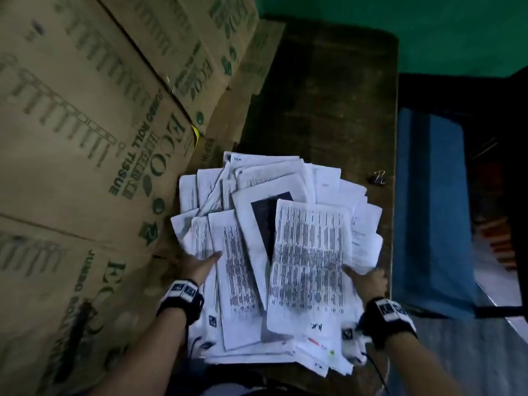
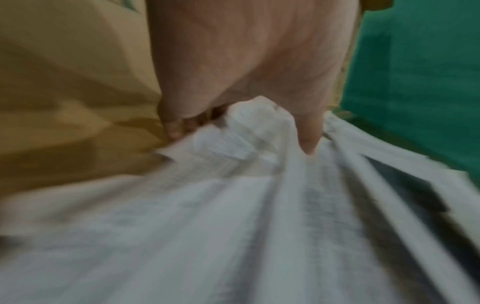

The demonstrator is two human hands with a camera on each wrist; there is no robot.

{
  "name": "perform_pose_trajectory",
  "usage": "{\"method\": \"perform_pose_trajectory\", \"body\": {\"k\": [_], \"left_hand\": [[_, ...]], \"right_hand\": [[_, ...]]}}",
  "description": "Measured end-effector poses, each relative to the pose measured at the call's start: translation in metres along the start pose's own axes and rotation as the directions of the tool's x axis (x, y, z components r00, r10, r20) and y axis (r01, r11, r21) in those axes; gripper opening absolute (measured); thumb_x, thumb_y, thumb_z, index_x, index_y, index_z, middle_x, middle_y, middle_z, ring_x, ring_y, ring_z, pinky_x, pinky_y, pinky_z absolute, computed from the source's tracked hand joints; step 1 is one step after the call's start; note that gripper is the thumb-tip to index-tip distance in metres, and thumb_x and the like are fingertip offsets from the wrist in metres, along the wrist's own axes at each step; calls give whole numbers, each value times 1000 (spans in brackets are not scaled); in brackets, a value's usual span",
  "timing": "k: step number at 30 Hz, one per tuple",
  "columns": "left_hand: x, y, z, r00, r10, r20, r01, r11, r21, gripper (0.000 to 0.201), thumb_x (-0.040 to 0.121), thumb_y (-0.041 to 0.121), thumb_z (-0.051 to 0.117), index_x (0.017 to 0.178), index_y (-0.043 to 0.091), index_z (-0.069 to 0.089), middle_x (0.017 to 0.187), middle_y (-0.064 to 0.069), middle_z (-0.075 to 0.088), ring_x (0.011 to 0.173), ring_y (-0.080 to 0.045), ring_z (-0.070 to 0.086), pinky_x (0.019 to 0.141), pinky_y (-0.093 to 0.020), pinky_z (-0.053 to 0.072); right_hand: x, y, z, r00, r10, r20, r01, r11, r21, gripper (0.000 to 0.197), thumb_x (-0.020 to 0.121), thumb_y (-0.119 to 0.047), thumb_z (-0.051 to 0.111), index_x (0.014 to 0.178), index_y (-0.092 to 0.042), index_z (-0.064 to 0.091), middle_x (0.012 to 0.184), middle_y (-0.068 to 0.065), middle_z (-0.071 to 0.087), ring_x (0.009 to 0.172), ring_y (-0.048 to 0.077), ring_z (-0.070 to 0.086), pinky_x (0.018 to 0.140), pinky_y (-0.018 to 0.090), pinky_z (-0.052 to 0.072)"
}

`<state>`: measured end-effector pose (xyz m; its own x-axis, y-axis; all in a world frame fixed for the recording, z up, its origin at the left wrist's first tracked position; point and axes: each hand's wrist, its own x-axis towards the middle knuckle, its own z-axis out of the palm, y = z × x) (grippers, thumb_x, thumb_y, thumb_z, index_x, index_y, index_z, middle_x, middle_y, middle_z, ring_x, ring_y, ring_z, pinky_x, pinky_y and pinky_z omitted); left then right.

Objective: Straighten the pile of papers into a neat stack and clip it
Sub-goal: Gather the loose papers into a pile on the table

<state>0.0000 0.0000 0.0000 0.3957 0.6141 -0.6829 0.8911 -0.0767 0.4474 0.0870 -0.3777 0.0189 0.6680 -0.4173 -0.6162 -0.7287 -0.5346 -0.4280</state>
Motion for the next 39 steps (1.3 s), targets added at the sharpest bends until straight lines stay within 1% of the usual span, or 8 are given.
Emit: {"method": "perform_pose_trajectory", "body": {"k": [6,10,13,17,23,30,37,39], "left_hand": [[14,14,-13,997,77,11,-77,996,-42,115,61,72,69,147,9,26,146,-10,42,128,-31,48,108,-44,39],[30,25,-18,997,-45,57,62,934,-353,95,60,63,77,136,15,46,140,2,47,132,-22,42,110,-42,32],[37,35,-9,985,-74,155,108,969,-224,75,67,40,82,128,8,53,135,1,48,128,-20,45,100,-33,36],[36,40,-5,984,-52,168,67,994,-81,76,59,18,86,124,-3,53,132,-12,53,119,-27,54,95,-32,45],[0,28,1,991,84,107,-82,996,-23,71,65,15,86,121,-4,47,116,-14,56,112,-31,56,93,-36,47],[-17,35,6,990,126,64,-114,981,-157,48,65,11,86,94,5,50,93,-9,58,86,-21,59,74,-31,46],[-1,26,-11,997,74,-29,-79,943,-323,65,59,11,89,111,-4,52,117,-6,54,110,-20,55,90,-36,47],[4,22,-21,998,35,-44,-48,936,-349,58,61,9,87,106,-2,52,112,-6,55,107,-20,55,86,-32,46]], "right_hand": [[32,-7,14,991,-62,115,35,975,219,94,28,-48,95,103,-6,55,98,11,67,86,24,64,76,42,56],[14,-25,-5,983,-103,152,62,965,256,50,60,-19,91,101,-3,66,97,14,72,86,27,69,80,38,55],[12,-33,1,964,-111,243,53,971,233,56,55,-16,93,100,-3,63,96,21,71,83,36,69,71,41,57],[16,-34,4,954,-103,282,46,979,201,62,43,-28,98,93,-9,67,93,27,71,90,58,62,74,72,48],[0,-30,8,976,-113,186,67,969,239,50,57,-12,91,98,-2,64,90,17,72,80,28,69,78,42,56],[-1,-25,20,989,-132,69,115,971,210,44,64,-8,87,98,1,61,97,20,69,89,33,68,80,39,56],[7,2,-22,989,-144,-32,147,957,252,44,55,-14,92,91,2,70,87,16,73,79,28,72,77,47,60],[5,15,-40,992,-126,-27,129,942,310,35,61,-12,89,86,1,69,80,14,73,63,20,70,64,35,60]]}}
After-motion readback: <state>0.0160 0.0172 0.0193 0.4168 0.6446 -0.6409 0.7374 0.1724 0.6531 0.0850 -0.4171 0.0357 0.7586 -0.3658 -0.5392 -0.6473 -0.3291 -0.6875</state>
